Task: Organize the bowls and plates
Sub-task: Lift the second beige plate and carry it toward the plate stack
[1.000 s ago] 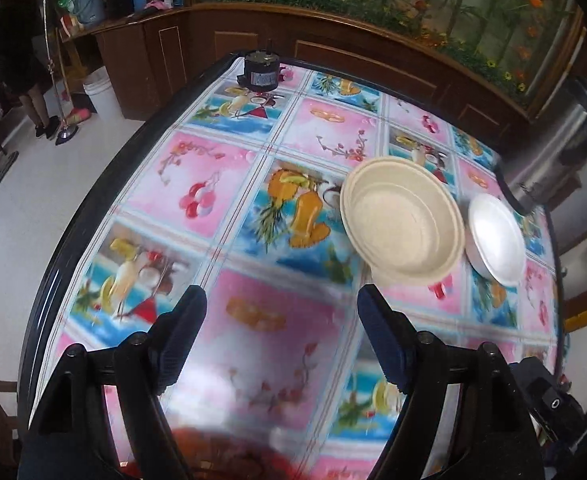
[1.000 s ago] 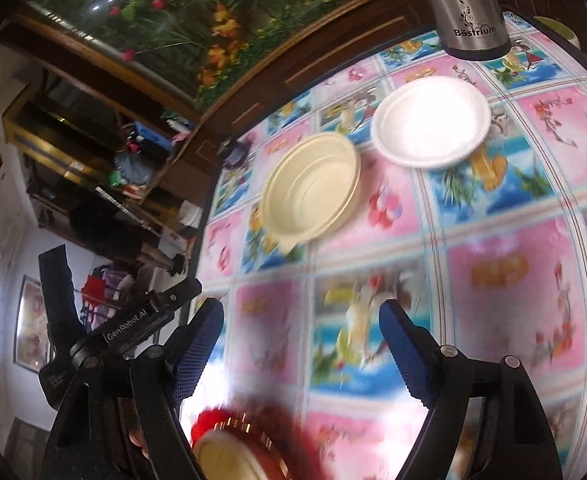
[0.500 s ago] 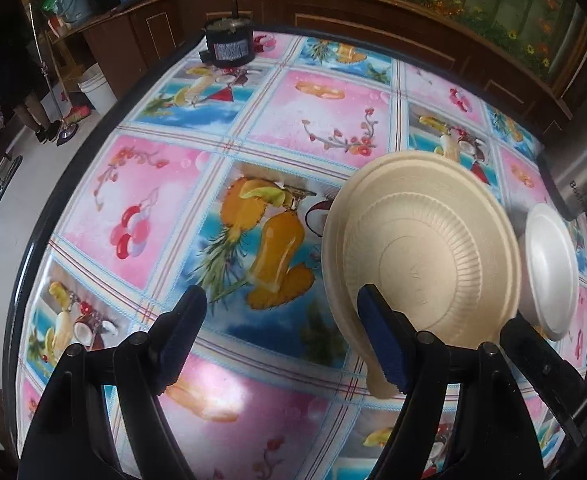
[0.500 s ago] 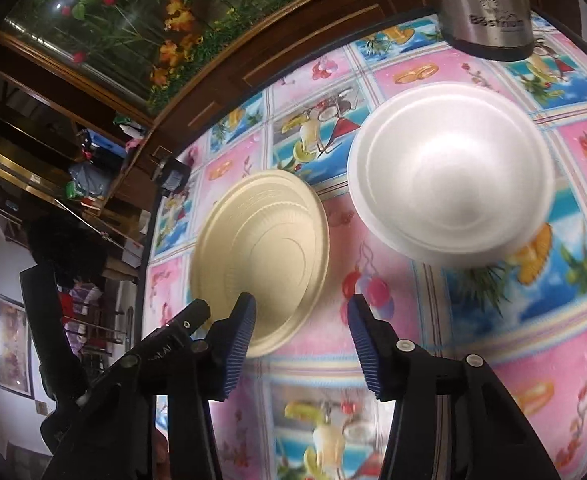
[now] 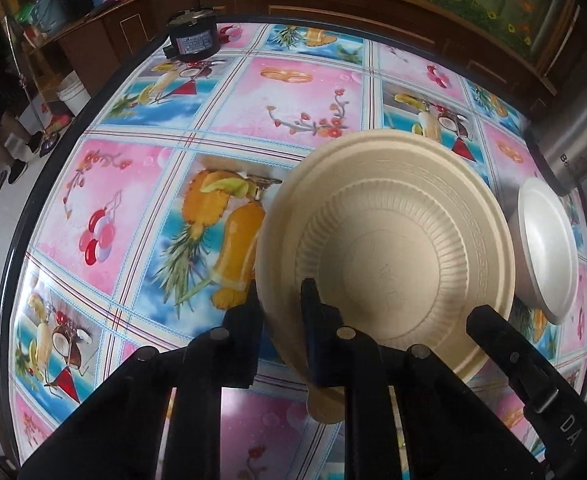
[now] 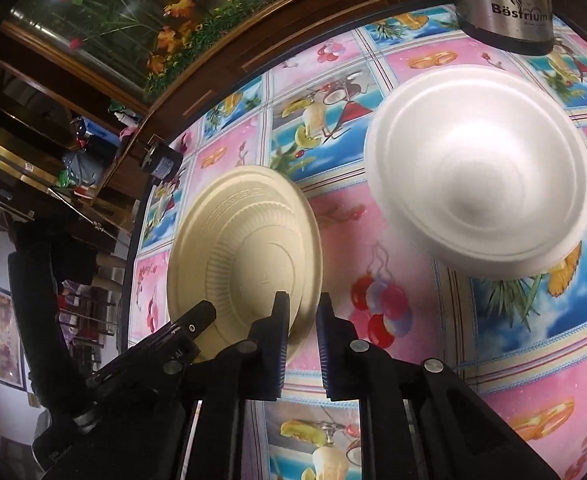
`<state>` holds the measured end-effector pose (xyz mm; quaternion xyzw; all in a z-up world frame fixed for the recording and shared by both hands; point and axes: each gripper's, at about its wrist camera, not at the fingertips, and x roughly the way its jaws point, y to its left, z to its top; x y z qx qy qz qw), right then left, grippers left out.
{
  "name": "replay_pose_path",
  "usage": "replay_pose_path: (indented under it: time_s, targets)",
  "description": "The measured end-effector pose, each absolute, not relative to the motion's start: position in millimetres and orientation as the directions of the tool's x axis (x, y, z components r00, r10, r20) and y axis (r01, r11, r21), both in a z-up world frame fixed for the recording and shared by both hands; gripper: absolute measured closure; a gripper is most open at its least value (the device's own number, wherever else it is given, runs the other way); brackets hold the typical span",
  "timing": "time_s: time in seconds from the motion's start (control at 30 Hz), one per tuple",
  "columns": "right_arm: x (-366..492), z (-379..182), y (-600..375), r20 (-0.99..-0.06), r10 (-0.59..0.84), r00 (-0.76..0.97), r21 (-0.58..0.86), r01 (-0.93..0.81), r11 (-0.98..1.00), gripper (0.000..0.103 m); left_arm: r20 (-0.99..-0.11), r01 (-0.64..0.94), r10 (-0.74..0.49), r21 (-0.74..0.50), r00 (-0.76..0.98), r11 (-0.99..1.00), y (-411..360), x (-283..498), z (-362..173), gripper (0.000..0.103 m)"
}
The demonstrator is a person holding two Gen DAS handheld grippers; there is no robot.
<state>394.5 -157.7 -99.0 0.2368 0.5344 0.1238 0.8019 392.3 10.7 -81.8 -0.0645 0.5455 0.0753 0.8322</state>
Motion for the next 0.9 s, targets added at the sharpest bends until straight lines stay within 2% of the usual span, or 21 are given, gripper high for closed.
replay_pose_path:
  time_s: [0.27,0.9]
  targets:
    - [367,-90,-160,-0.787,0.466,0.405,0.52,0.028,0.854,0.09,-0.915,-0.17,0.049,-0.022,0.401,0.985,12,363,-69,0.087]
    - [255,-29,-156,-0.728,0.492,0.478,0.521,-0.082,0.849,0.09,-0.863,-0.149,0.028,-0.055,0.505,0.987,21,250,-9,0.087]
